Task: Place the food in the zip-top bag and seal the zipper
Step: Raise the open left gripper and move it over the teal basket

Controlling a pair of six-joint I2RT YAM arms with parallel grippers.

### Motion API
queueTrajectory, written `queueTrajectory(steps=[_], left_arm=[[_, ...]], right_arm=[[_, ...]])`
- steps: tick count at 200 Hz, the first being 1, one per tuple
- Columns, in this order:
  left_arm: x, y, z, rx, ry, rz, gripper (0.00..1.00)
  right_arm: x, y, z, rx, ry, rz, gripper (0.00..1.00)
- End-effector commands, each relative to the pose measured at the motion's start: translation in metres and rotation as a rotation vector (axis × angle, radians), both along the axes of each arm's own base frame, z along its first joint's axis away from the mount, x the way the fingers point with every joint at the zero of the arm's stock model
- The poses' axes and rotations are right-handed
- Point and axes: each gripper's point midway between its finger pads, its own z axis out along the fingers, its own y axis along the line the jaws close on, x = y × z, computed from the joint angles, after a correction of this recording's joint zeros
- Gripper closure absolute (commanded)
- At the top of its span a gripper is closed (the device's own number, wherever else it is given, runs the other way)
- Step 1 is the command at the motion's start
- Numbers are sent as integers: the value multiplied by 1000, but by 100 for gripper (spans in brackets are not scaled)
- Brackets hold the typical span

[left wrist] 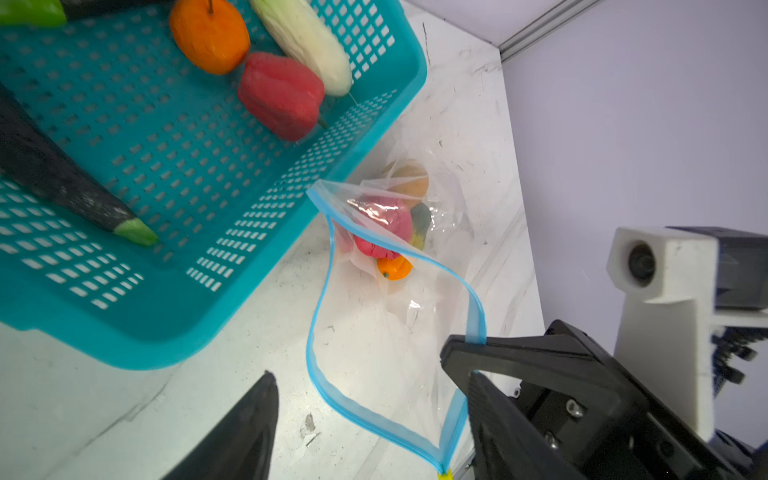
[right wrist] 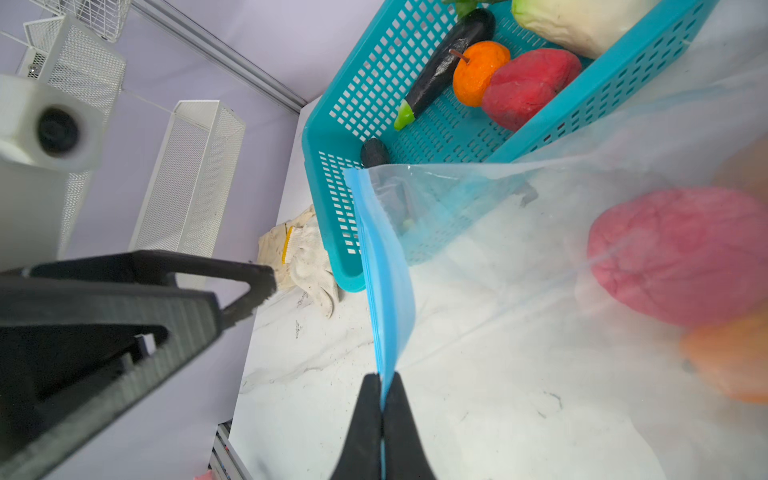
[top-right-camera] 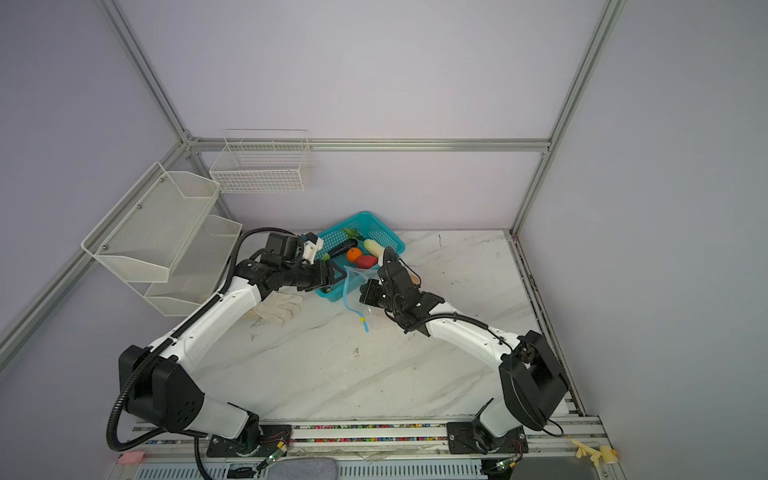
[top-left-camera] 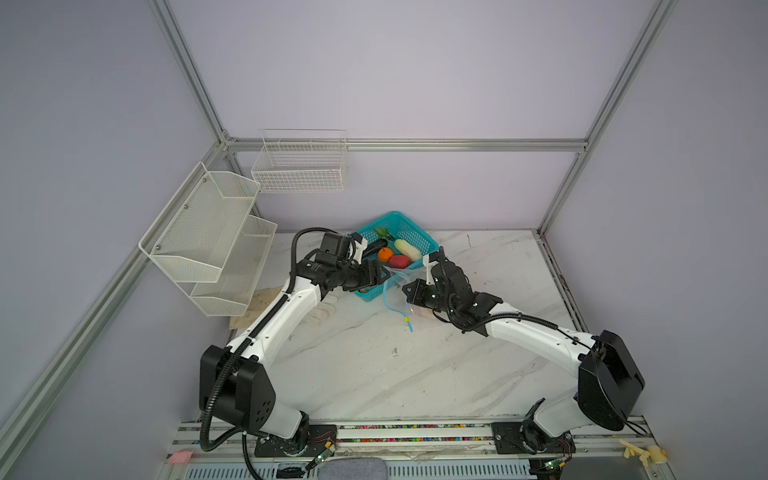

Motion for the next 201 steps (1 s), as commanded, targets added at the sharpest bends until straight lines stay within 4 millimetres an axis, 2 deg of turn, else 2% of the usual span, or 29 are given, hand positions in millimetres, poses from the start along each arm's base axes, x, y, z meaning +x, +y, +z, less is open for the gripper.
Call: queueTrajectory(steps=[1,31,103,158,201], left_arm=[[21,13,41,68,-147,5,28],[51,17,30,124,-142,4,27],[120,15,-12,224,-107,20,26],[166,3,-38,235,-116,18,16],[205,3,-62,271,-132,59,12]], right_arm=[[-3,-4,5,4,-18,-4,100],[-5,-7,3,1,-12,-12,100],[-7,-14,-11,-19,11,-32,100],[-2,-13,-24,-35,35,-26,100],[1,-10,-31,-44,46,-19,100]])
